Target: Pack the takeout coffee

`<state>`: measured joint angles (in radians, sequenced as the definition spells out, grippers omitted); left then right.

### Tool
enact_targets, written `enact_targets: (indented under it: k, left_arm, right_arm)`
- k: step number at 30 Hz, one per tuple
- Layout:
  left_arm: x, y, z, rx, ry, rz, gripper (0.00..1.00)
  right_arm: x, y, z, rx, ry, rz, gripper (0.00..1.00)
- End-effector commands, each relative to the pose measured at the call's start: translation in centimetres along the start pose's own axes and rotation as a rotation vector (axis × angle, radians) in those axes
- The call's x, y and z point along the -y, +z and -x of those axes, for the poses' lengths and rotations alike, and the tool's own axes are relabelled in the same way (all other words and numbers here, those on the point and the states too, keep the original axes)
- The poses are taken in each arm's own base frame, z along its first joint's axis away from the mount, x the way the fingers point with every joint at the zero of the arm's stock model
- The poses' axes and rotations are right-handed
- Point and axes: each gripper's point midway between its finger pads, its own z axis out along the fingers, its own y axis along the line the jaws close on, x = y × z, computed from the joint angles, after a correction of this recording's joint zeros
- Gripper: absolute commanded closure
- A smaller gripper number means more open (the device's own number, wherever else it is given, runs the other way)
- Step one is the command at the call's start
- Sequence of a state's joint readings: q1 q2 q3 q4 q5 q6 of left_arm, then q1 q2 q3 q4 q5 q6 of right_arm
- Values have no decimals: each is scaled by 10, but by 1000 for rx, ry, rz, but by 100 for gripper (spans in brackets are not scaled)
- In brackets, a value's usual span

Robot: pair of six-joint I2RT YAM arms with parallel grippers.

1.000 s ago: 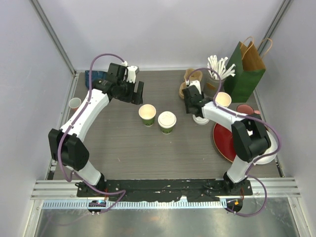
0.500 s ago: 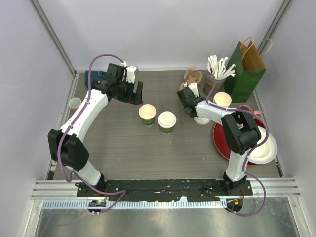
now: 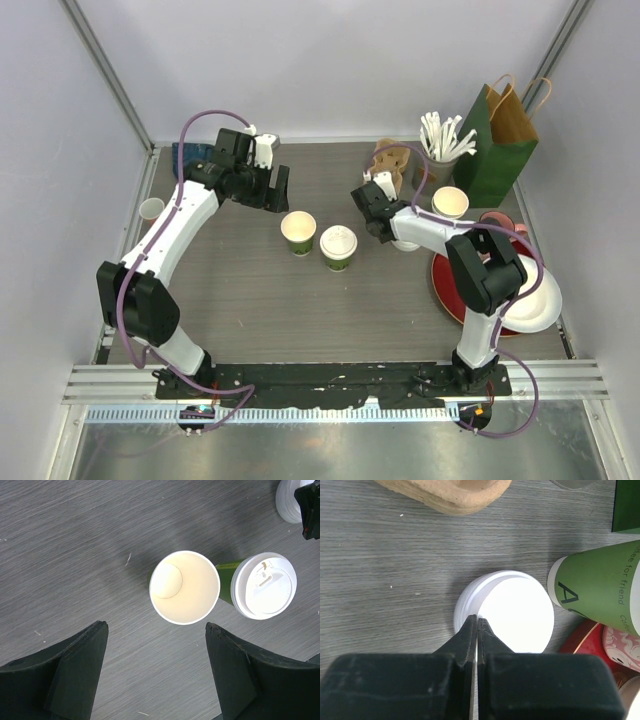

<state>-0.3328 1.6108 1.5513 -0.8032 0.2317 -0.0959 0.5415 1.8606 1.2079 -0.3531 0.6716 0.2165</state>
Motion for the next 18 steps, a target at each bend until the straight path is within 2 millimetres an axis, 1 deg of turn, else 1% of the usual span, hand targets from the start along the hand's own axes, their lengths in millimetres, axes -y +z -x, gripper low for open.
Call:
enact_targets:
  k: [1,6,12,13,16,17,18]
  left_arm:
    - [6,-15,15,69,24,-21,18]
    - [5,-15,15,68,24,-22,18]
    - [5,-17,15,72,28,-20,18]
    - [5,-16,15,71,29,-20,18]
    - [4,-16,15,70,27,-18,18]
    - [2,-16,14,68,22,-16,18]
    - [2,-15,14,66,22,-15,18]
  right_arm:
    - [10,-20,22,64,51,8,99]
    - [10,-30,28,73,39,47,99]
    - [17,-45,38,102,23,77,99]
    - [16,-49,40,107,17,95,99]
    - [20,-63,50,142,2,128,99]
    - [21,-69,56,168,-35,143,99]
    - [19,-82,64,210,-61,158,99]
